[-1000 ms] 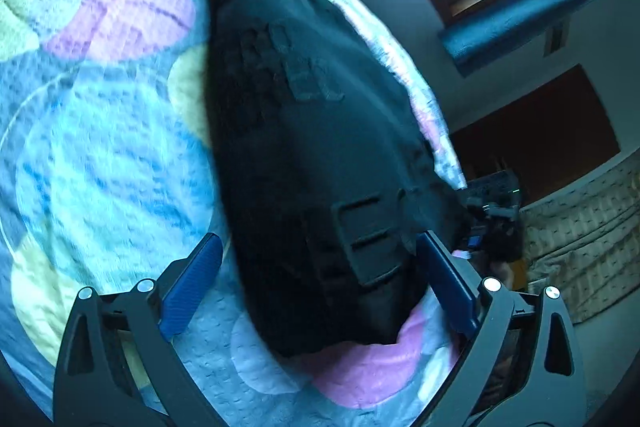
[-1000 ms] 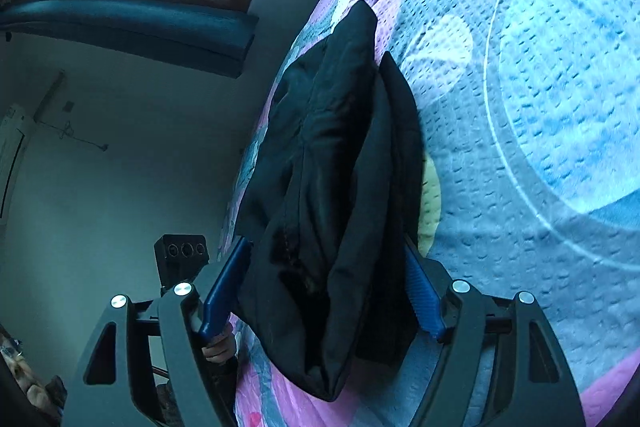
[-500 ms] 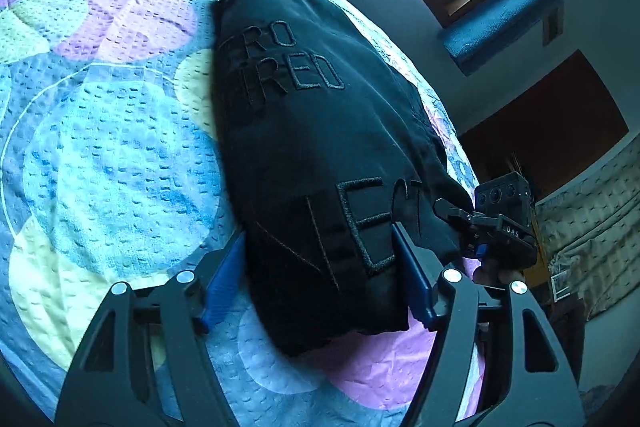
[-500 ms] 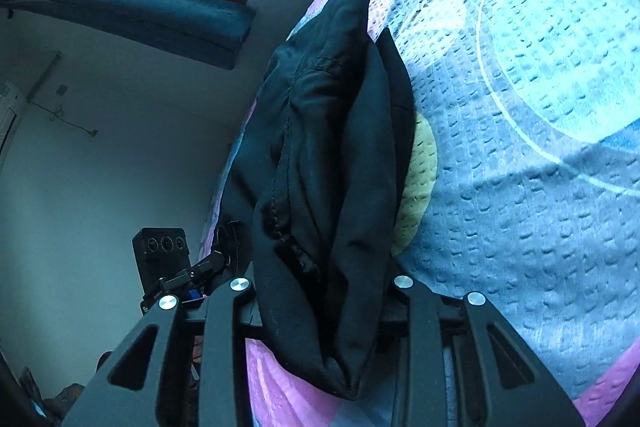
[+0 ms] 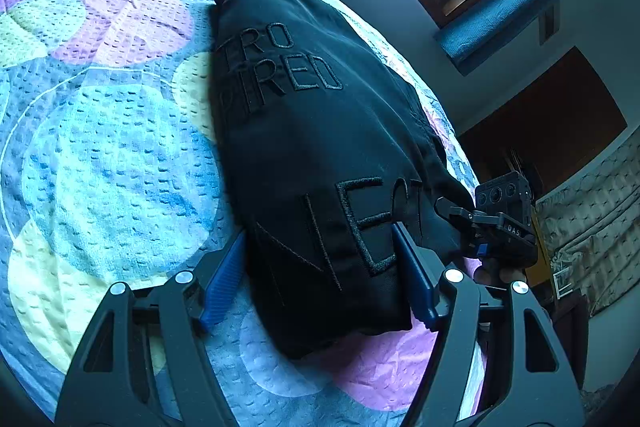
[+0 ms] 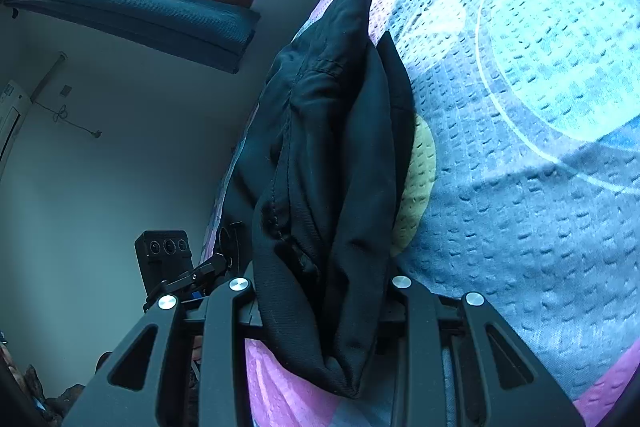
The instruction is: Fold small clothes
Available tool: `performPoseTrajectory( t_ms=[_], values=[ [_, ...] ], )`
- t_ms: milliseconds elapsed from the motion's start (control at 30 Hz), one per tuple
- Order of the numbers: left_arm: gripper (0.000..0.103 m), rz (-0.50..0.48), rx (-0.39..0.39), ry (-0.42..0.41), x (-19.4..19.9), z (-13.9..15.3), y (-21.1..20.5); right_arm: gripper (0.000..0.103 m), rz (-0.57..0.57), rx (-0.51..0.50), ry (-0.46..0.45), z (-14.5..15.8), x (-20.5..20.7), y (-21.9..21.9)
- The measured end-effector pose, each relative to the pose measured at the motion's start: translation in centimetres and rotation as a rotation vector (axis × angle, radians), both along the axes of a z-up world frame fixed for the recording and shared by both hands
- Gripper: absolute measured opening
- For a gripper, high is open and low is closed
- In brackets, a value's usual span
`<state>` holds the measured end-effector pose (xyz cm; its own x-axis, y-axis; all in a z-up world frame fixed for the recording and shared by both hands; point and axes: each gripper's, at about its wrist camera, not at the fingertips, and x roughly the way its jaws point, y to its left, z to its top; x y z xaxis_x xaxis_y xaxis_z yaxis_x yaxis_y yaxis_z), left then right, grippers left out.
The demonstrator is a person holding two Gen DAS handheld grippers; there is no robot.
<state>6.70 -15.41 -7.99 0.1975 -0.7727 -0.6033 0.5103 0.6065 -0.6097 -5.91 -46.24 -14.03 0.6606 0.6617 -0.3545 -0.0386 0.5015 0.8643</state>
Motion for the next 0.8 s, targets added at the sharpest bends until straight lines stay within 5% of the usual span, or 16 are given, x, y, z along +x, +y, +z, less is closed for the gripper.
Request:
performPoseTrajectory(
  t_ms=[300,433,500,667,800],
  values=[
    [0.075,-0.004,-0.014,0.024,0.1,0.4,0.1,0.039,-0.004,0.002,-0.014,0.4,-0.2,-0.2],
    [0.089,0.0,-0.052,0.046,0.9,1.4,1.2,0.069,-0.051,-0.036,-0.025,2.1,-0.9,-1.5],
    [0.09,0.007,-0.063,0.052,2.1,1.7,1.5,0.071,-0.09,-0.037,-0.034,2.5,-0.7,-2.8],
    [0.091,0.015,-0.061,0.148,6.4,0.1,0.2,0.072,-0.049,0.019,0.016,1.6,3.3,-4.6],
    [0.093,-0.014,-0.055,0.14,8.6,0.2,-2.2,0.081,0.023,-0.021,0.039,1.9,7.3,-3.7]
  ],
)
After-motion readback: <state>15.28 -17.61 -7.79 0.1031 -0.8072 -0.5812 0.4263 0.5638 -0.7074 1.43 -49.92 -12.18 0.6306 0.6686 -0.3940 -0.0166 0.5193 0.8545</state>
